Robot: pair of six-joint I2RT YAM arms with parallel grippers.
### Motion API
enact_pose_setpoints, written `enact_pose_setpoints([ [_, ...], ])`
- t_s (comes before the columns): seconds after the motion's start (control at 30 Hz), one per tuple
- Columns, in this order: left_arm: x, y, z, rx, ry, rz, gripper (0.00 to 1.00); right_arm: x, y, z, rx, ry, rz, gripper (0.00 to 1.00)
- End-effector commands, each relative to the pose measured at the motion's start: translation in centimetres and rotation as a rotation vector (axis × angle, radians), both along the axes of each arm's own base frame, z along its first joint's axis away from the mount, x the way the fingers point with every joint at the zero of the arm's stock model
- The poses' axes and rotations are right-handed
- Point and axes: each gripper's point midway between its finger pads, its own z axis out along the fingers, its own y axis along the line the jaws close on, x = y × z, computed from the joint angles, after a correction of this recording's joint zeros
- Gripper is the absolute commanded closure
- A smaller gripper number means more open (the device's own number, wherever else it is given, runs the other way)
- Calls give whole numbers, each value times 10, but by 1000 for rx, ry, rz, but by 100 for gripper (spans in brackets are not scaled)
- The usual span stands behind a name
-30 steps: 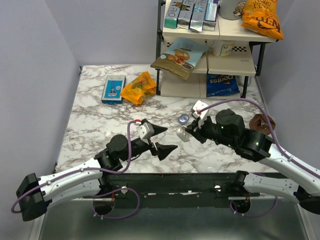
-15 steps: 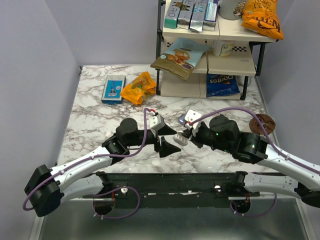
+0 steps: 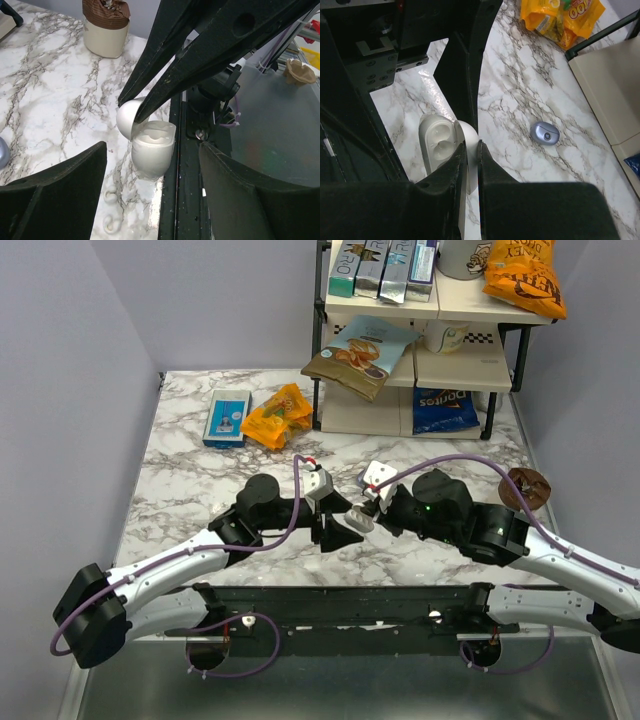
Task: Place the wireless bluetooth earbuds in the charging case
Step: Open the charging case.
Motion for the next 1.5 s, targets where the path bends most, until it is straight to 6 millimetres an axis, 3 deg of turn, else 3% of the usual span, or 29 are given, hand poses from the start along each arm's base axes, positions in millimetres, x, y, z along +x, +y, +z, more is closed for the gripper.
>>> enact_pose_setpoints([
  [0.0, -2, -2, 15, -48, -40, -24, 24, -2, 8, 17, 40, -17, 28, 99],
  [0.47, -4, -4, 6, -38, -41, -48, 47, -7, 12, 16, 42, 0, 41, 99],
  [0.6, -5, -2, 5, -45, -41, -44, 45, -7, 11, 17, 42, -3, 43, 99],
  [0.73, -5, -1, 3, -31, -44, -34, 34, -8, 11, 20, 52, -3, 48, 99],
  [0.9, -4, -2, 4, -30, -52, -31, 35, -9, 11, 21, 53, 1, 49, 99],
  [1.07, -5, -2, 6, -44, -58, -38, 51, -10, 12, 20, 54, 9, 54, 99],
  [1.1, -5, -3, 6, -45, -59, -41, 57, -10, 12, 19, 52, 9, 54, 99],
  [1.13, -5, -3, 5, -43, -57, -43, 71, -10, 11, 18, 51, 10, 54, 99],
  [1.2, -6, -4, 5, -46, -60, -48, 83, -10, 12, 18, 53, 15, 48, 99],
  [1.23, -7, -4, 5, -50, -62, -46, 91, -9, 11, 19, 57, 15, 41, 98],
  [1.3, -7, -2, 5, -63, -66, -37, 97, -8, 10, 22, 71, 19, 22, 90],
  [1.4, -7, 1, 7, -81, -63, -14, 100, -5, 7, 28, 100, 19, -14, 70],
  [1.43, -5, 1, 7, -82, -60, -6, 100, -4, 5, 29, 104, 20, -29, 57],
  [1.47, -6, 2, 6, -83, -56, 0, 100, -1, 4, 31, 108, 14, -49, 51],
])
